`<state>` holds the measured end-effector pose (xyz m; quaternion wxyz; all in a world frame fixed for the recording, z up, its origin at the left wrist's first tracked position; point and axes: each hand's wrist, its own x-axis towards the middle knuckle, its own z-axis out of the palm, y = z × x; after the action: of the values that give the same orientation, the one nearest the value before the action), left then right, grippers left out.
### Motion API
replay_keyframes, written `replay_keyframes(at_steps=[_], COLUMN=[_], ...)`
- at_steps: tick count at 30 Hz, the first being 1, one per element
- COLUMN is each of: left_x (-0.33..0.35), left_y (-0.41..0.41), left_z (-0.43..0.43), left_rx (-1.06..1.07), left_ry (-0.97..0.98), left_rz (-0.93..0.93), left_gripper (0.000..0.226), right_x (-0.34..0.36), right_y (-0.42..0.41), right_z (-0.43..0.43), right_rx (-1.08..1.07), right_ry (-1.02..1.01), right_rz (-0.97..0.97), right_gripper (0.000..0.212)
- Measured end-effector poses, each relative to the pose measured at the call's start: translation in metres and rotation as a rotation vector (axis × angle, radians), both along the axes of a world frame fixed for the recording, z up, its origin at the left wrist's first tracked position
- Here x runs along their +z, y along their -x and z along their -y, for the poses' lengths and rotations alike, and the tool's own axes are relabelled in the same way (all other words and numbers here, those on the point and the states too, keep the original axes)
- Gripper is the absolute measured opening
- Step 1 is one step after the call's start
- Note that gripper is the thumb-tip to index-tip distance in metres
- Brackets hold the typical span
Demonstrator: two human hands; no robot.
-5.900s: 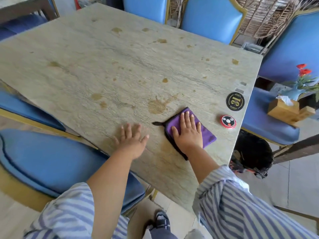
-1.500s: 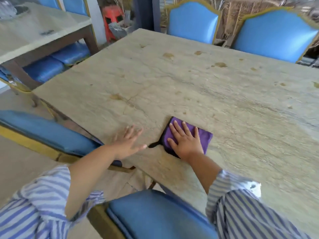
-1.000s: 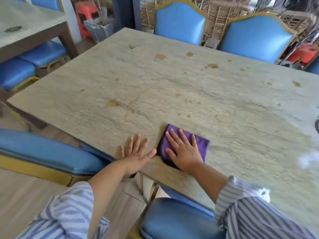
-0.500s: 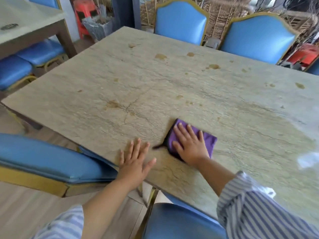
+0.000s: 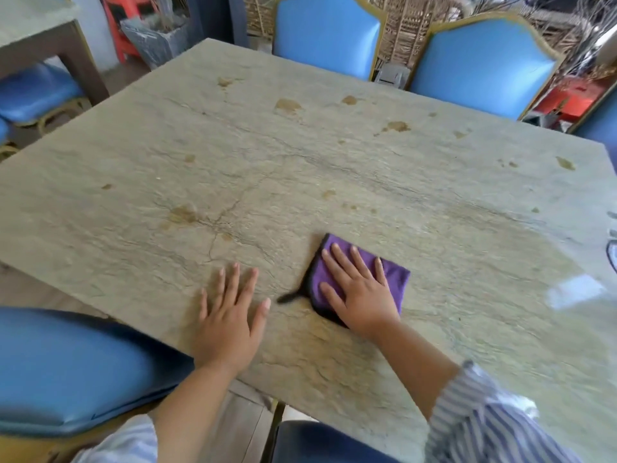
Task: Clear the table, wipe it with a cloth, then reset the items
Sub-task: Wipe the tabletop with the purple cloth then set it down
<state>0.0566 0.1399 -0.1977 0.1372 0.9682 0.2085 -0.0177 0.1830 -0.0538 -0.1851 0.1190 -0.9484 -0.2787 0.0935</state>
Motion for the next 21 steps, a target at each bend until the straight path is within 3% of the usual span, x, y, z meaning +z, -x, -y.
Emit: replay_keyframes(at_steps=[2,6,8,11,13,15,18,21], left_x=[0.0,0.0,0.001,0.001,-0.001,-0.001,0.0,0.0], left_y=[0.0,0.0,0.001,0.002,0.002,0.002,0.002,0.002], left_z=[0.0,0.002,0.001,0.002,0.001,0.001,0.001,-0.001], left_rx=[-0.005,0.001,0.003,0.002,0.008,0.012,0.002,0.005], left_ry=[-0.007,-0.005,-0.001,0.022,0.046,0.054,0.037,0.023], left_rz=[0.004,0.015,0.017,0.037,0.057,0.067,0.052,0.052], left_gripper=[0.071,0.07,0.07,0.075,0.079,0.078,0.075,0.071], right_x=[0.005,0.0,-0.002,0.0,0.001,0.001,-0.002,-0.003], right_y=[0.001,-0.073,-0.092,-0.058,-0.011,0.009,-0.042,-0.111], right_z=[0.036,0.041,-0.008,-0.06,-0.051,-0.017,0.013,-0.022], right_rx=[0.058,-0.371,-0.434,-0.177,0.029,0.057,-0.155,-0.368], right_ry=[0.016,0.064,0.051,0.002,-0.009,-0.013,0.035,0.033], right_rz=[0.006,0.004,-0.01,-0.012,0.001,0.022,0.038,-0.01], right_gripper=[0.067,0.061,0.06,0.06,0.061,0.063,0.063,0.061])
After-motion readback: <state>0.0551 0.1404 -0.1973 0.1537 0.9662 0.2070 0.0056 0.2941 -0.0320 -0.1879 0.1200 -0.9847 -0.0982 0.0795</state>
